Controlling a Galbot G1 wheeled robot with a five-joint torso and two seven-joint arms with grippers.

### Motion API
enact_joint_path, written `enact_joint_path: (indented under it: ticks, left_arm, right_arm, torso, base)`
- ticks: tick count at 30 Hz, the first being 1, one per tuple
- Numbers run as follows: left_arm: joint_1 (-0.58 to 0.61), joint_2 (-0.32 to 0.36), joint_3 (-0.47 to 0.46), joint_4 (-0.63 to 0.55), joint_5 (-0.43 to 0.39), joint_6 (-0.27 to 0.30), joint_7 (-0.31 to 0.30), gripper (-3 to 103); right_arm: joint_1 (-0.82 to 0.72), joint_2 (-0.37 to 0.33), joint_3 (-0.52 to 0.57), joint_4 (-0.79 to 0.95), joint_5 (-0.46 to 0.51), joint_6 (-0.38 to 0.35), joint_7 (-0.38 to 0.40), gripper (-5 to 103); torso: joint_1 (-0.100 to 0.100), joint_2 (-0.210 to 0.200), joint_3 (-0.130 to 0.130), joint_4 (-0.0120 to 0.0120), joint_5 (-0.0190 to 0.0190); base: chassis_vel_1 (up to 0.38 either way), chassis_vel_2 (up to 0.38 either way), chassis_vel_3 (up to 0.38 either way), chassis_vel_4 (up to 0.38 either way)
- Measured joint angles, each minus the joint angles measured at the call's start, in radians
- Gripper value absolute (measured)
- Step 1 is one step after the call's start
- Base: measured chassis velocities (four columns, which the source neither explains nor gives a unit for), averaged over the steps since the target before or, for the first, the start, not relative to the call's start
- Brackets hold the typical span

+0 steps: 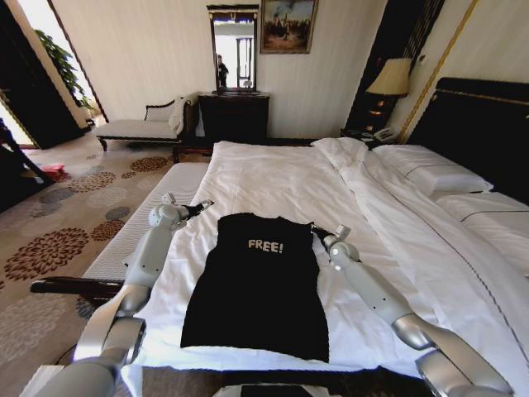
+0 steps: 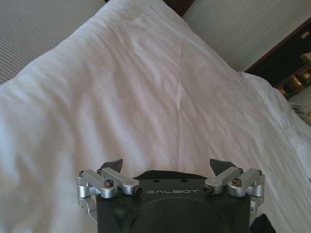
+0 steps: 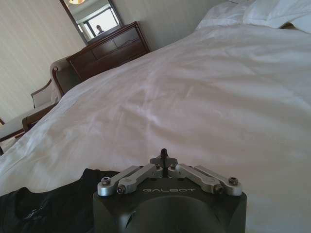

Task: Fold the clothes on the bed.

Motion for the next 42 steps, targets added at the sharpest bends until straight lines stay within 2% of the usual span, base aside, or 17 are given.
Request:
enact_joint_path:
  ticks: [8,15,22,28,29,31,32,33,35,39,41,42]
  left_arm:
    - [0.020,-0.056,-0.008,0.037,0.031,0.000,0.030,100]
    - [0.011,-0.082,-0.038,0.107,0.073,-0.030,0.055,100]
    - [-0.003,-0.106,-0.056,0.181,0.176,-0.060,0.105,100]
    - [-0.019,-0.121,-0.061,0.217,0.218,-0.091,0.139,102]
    - [-0.025,-0.126,-0.062,0.226,0.233,-0.097,0.150,98]
    - [-0.026,-0.127,-0.062,0.229,0.237,-0.099,0.153,98]
    - [-0.033,-0.133,-0.062,0.242,0.253,-0.107,0.167,93]
    - [-0.037,-0.136,-0.062,0.248,0.262,-0.112,0.175,82]
    - [-0.039,-0.139,-0.061,0.251,0.267,-0.115,0.180,82]
    - [-0.041,-0.141,-0.057,0.256,0.283,-0.136,0.197,60]
    - [-0.041,-0.140,-0.056,0.256,0.287,-0.140,0.199,60]
    - [-0.041,-0.138,-0.055,0.258,0.293,-0.146,0.203,55]
  right_arm:
    - [-0.014,-0.006,0.016,0.008,-0.004,-0.001,0.002,0]
    - [-0.028,-0.005,0.027,0.023,-0.012,-0.001,0.004,0]
    - [-0.036,-0.016,0.031,0.042,-0.015,-0.001,0.006,0]
    - [-0.039,-0.025,0.036,0.051,-0.013,-0.001,0.006,0]
    - [-0.041,-0.025,0.038,0.053,-0.013,-0.001,0.006,0]
    - [-0.042,-0.026,0.039,0.054,-0.013,-0.001,0.006,0]
    - [-0.044,-0.026,0.042,0.055,-0.013,-0.001,0.006,0]
    - [-0.046,-0.026,0.044,0.056,-0.013,-0.001,0.006,0]
    - [-0.047,-0.027,0.045,0.056,-0.013,-0.001,0.006,0]
    - [-0.049,-0.032,0.047,0.058,-0.013,-0.001,0.006,0]
    - [-0.049,-0.032,0.047,0.058,-0.013,-0.001,0.006,0]
    - [-0.049,-0.032,0.047,0.058,-0.013,-0.001,0.006,0]
  torso:
    - [0.000,0.000,0.000,-0.0004,0.0000]
    - [0.000,0.000,0.000,0.0000,0.0000]
    - [0.000,0.000,0.000,-0.0003,0.0000]
    - [0.000,0.000,0.000,-0.0001,-0.0001]
    - [0.000,0.000,0.000,-0.0002,-0.0001]
    - [0.000,0.000,0.000,-0.0003,0.0000]
    - [0.000,0.000,0.000,-0.0003,0.0000]
    - [0.000,0.000,0.000,-0.0003,-0.0001]
    - [0.000,0.000,0.000,-0.0003,0.0000]
    - [0.000,0.000,0.000,-0.0003,-0.0001]
    - [0.000,0.000,0.000,-0.0003,-0.0001]
    - [0.000,0.000,0.000,-0.0004,-0.0001]
  base:
    - [0.000,0.000,0.000,0.000]
    - [0.000,0.000,0.000,0.000]
    - [0.000,0.000,0.000,0.000]
    - [0.000,0.000,0.000,0.000]
    - [0.000,0.000,0.000,0.000]
    - [0.000,0.000,0.000,0.000]
    - [0.000,0.000,0.000,0.000]
    - [0.000,0.000,0.000,0.000]
    - [0.000,0.000,0.000,0.000]
    - [0.000,0.000,0.000,0.000]
    - [0.000,0.000,0.000,0.000]
    - [0.000,0.000,0.000,0.000]
